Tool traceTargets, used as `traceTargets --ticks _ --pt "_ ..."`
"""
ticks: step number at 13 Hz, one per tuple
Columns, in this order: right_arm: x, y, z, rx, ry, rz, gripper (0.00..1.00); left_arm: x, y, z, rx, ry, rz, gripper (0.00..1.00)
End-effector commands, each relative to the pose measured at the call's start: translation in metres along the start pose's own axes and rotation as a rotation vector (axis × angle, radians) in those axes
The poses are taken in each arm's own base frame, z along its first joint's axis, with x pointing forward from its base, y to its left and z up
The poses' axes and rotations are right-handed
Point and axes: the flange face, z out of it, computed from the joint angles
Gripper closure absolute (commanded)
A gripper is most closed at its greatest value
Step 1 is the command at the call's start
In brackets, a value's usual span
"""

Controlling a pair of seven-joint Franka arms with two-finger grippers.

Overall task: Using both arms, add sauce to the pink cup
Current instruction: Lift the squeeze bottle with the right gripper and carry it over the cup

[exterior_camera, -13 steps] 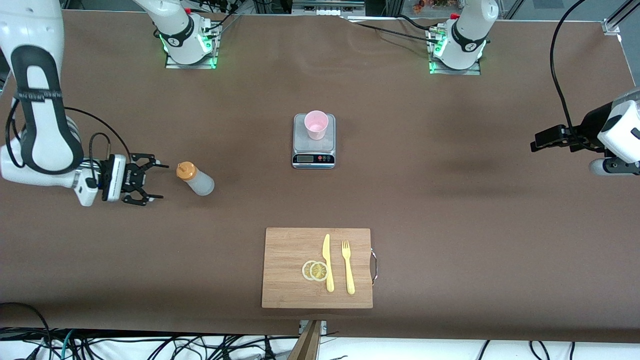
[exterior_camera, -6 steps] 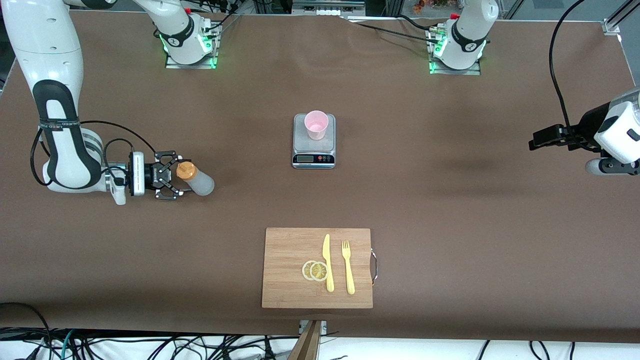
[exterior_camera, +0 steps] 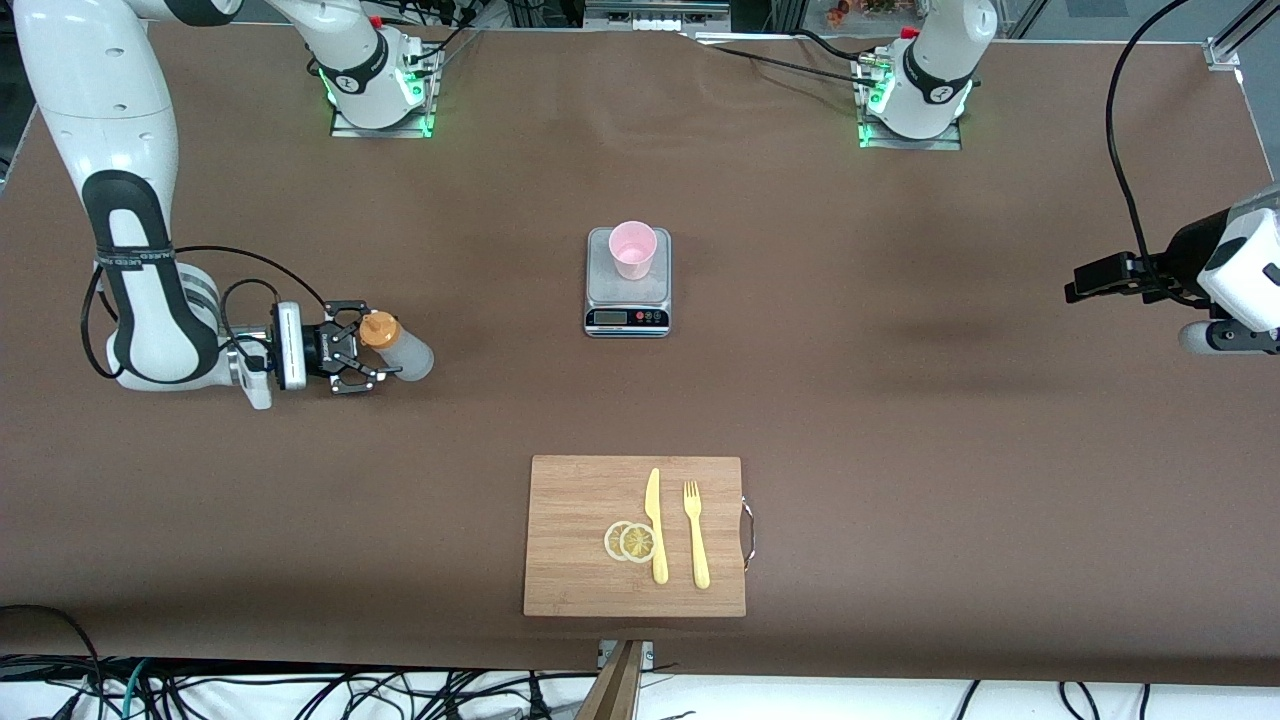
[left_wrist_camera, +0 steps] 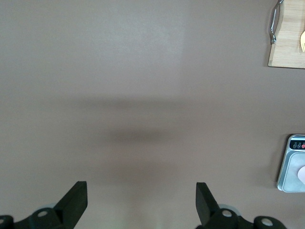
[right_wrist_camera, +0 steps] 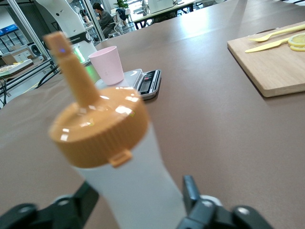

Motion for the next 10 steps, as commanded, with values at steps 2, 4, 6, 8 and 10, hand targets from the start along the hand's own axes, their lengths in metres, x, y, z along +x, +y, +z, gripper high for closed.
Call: traceTargets --ticks 2,4,6,8,10 --pt "-0.003 0.009 0.009 0.018 0.017 0.006 0.78 -0.002 -0.003 -0.002 0.028 -0.004 0.026 0.0" --pt "0.023 0.017 0.01 0.046 0.016 0.04 0.78 -0.001 -0.002 -0.001 0.027 -0.005 0.029 0.0" --pt "0.07 0.031 0.009 0.109 -0.058 0.075 0.78 -0.001 0.0 -0.001 0.027 -0.006 0.03 0.0" --pt "0.114 0.038 0.019 0.139 -0.13 0.08 0.78 -0.001 -0.001 -0.001 0.025 -0.006 0.031 0.0" --pt "0.162 0.036 0.039 0.17 -0.229 0.1 0.78 -0.001 -0.001 -0.001 0.025 -0.006 0.034 0.0"
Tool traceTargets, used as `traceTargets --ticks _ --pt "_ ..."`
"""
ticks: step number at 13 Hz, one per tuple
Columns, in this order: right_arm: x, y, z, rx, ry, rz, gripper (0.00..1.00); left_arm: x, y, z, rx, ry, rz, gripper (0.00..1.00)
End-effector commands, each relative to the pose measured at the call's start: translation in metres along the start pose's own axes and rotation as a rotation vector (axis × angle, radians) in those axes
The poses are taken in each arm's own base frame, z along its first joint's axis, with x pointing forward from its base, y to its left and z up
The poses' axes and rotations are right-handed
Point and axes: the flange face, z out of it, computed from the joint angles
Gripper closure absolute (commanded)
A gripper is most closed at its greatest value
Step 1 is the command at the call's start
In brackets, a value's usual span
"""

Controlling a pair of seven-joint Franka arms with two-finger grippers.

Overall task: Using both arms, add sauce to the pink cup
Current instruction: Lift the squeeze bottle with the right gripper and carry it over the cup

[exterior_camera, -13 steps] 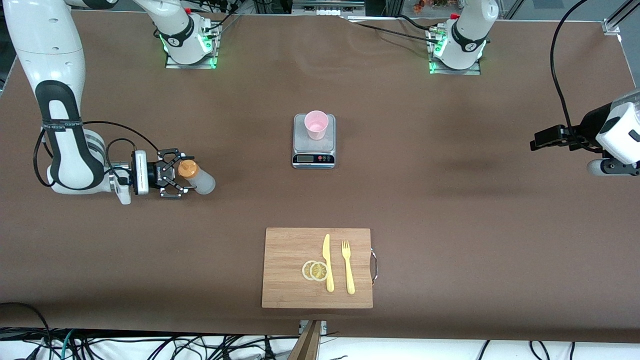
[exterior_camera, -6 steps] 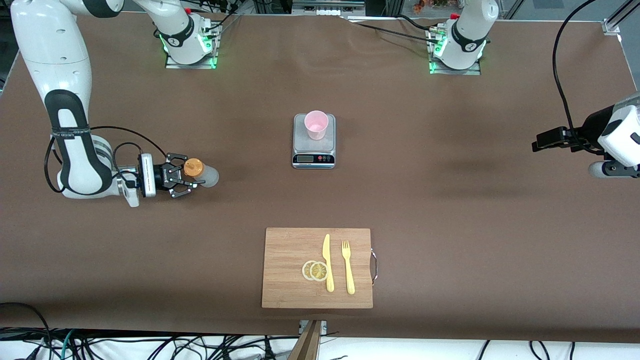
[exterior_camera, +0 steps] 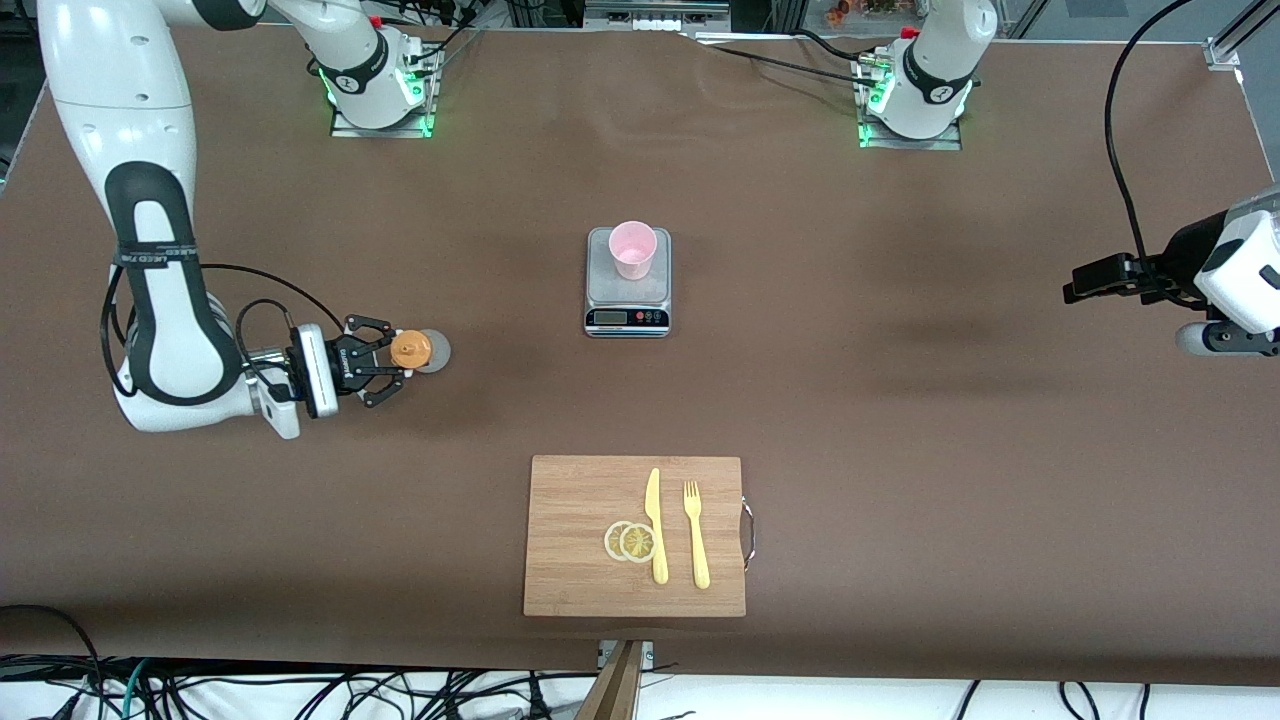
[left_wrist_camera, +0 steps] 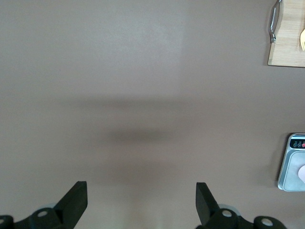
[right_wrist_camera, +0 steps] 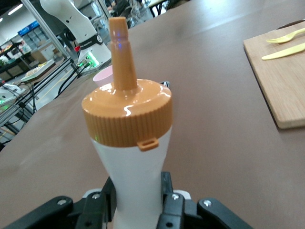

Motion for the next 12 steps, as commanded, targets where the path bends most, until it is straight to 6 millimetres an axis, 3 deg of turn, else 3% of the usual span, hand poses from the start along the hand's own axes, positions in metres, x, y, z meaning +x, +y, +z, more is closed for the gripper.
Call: traceTargets --ticks 1,3,6,9,12 --pt "0.073 -0.009 0.015 0.037 -0.14 0.043 0.78 -0.001 -0.002 -0.001 0.025 -0.004 0.025 0.0" --pt "0.124 -0.015 0.038 0.05 -0.273 0.045 0.8 -0.001 -0.001 -0.001 0.025 -0.005 0.026 0.0" --pt "0.175 -0.033 0.081 0.051 -0.459 0.046 0.82 -0.001 -0.002 -0.001 0.025 -0.004 0.027 0.0" --pt "0.213 -0.048 0.133 0.005 -0.635 0.076 0.85 -0.001 -0.002 -0.001 0.025 -0.004 0.027 0.0" --pt "0.236 -0.059 0.168 -0.041 -0.72 0.096 0.85 -0.001 -0.002 -0.001 0.025 -0.004 0.027 0.0"
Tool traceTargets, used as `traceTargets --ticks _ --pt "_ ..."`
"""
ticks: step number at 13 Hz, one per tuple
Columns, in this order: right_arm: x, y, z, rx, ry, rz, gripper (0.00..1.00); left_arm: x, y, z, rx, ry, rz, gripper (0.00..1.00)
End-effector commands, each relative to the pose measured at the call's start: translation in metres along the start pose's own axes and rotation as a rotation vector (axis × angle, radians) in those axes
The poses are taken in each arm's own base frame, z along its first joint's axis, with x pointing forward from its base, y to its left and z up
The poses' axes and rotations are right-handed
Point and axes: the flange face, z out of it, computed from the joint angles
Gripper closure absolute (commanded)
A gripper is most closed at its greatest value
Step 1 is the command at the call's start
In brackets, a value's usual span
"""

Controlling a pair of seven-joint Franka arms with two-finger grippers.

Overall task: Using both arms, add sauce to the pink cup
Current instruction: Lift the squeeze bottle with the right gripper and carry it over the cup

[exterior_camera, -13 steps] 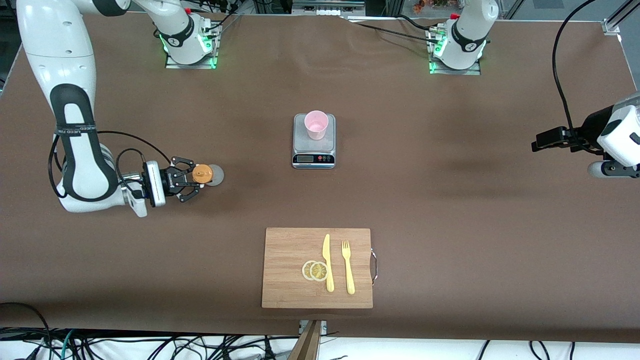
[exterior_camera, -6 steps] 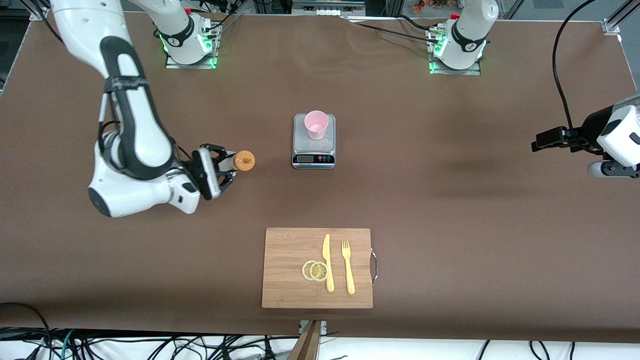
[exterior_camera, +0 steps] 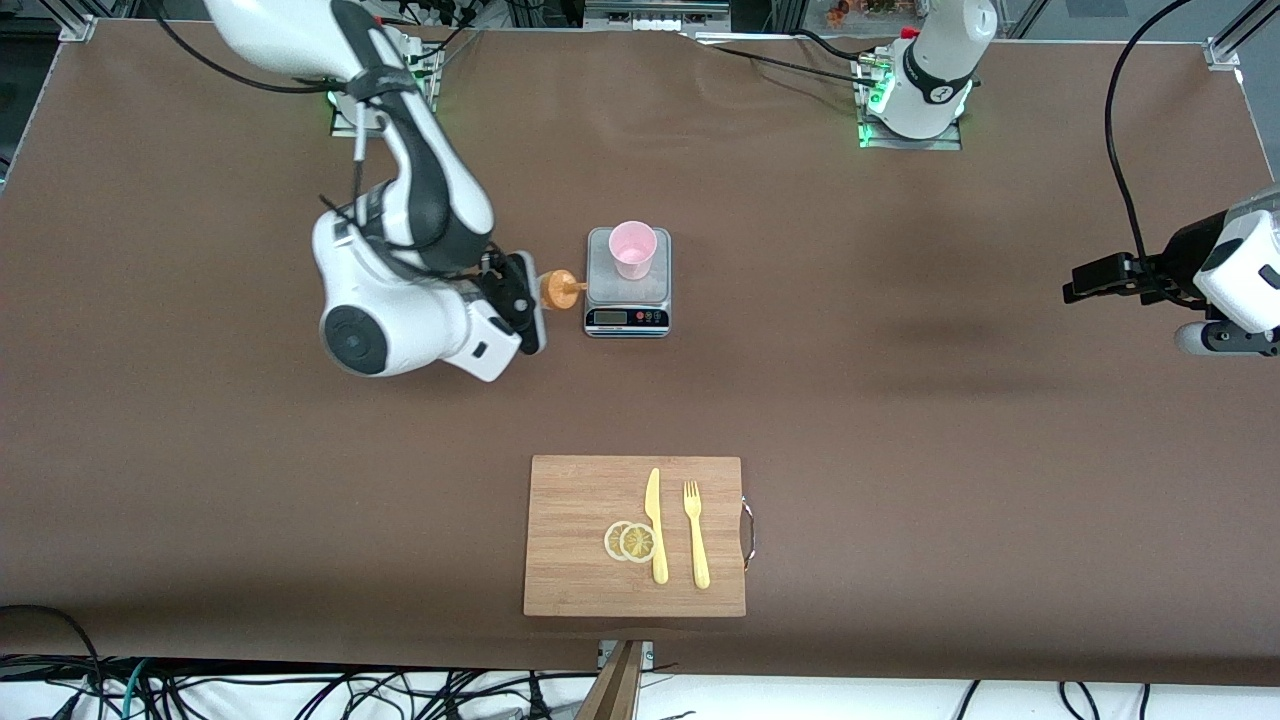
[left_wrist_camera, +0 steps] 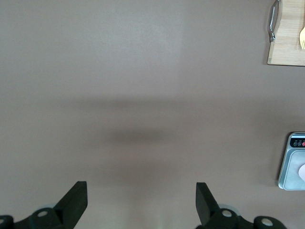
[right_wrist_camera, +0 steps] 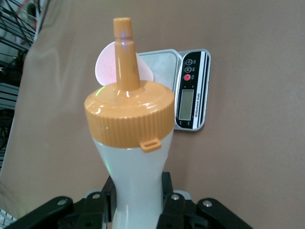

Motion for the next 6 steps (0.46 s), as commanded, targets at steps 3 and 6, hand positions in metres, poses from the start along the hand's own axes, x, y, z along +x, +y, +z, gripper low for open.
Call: traceTargets --ticks 3,6 --pt "0.047 -0.035 0.014 -0.072 -0.204 0.024 0.85 -0.001 -0.004 -0.002 0.025 -0.004 0.018 0.0" --pt "0.052 -0.069 0.027 -0.103 -0.345 -0.023 0.85 -0.001 -0.004 -0.002 0.025 -0.004 0.018 0.0"
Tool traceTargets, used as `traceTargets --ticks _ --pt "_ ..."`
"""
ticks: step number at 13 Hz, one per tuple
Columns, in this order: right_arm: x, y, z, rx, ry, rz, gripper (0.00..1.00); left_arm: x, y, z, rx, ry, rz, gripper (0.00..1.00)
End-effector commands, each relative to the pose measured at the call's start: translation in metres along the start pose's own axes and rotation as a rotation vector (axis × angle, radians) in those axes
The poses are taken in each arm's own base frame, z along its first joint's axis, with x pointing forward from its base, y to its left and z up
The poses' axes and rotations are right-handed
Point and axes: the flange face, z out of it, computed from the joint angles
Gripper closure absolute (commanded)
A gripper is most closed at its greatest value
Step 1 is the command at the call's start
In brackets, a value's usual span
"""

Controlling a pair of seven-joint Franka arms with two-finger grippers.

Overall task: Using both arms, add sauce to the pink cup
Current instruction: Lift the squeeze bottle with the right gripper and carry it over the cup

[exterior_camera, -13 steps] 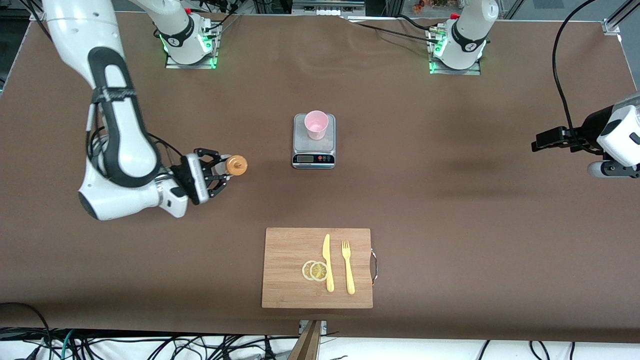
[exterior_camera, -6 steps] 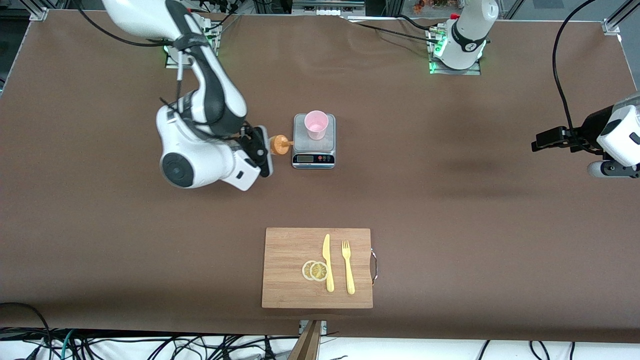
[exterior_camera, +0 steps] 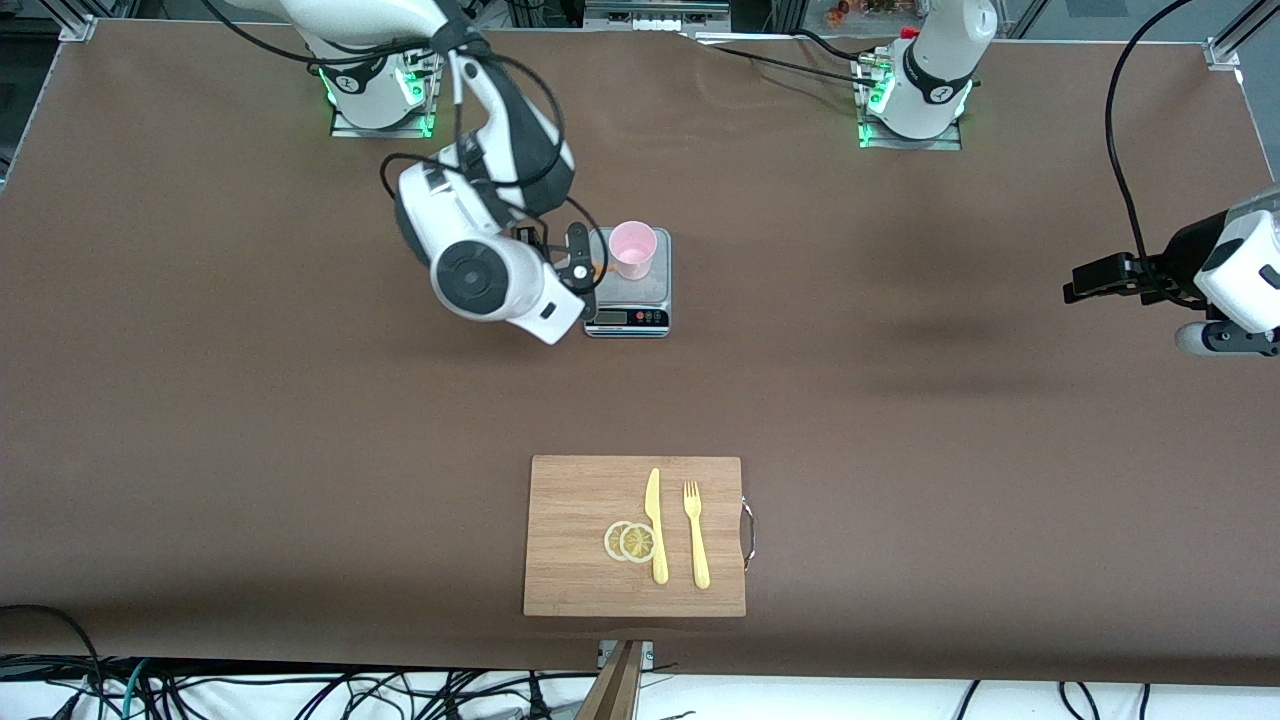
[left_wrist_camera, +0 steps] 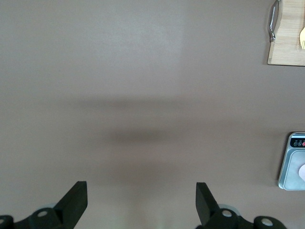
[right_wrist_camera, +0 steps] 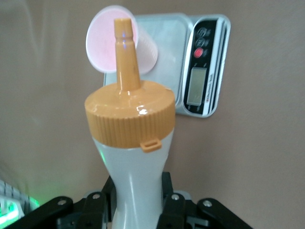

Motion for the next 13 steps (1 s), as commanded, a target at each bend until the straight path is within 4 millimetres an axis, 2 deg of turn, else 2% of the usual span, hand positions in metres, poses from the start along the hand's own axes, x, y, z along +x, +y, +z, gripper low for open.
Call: traceTargets --ticks 1,3,7,9,11,13 --pt "-0.002 -0.041 -0.005 -0.037 -0.087 -0.001 0.85 -0.002 -0.003 -0.002 0.025 -0.004 0.018 0.0" --pt "0.005 -0.052 -0.002 -0.063 -0.152 0.019 0.85 -0.002 -0.003 -0.002 0.025 -0.004 0.018 0.0" --pt "0.049 -0.074 0.023 -0.146 -0.307 0.061 0.84 -0.002 -0.003 -0.002 0.025 -0.004 0.018 0.0" --pt "0.053 -0.072 0.038 -0.168 -0.339 0.089 0.84 -0.002 -0.003 -0.002 0.023 -0.004 0.018 0.0" --pt "0.061 -0.079 0.049 -0.198 -0.379 0.122 0.84 -0.002 -0.002 -0.002 0.024 -0.004 0.02 0.0" --pt "0.062 -0.079 0.05 -0.217 -0.397 0.147 0.84 -0.002 -0.003 -0.002 0.023 -0.004 0.018 0.0"
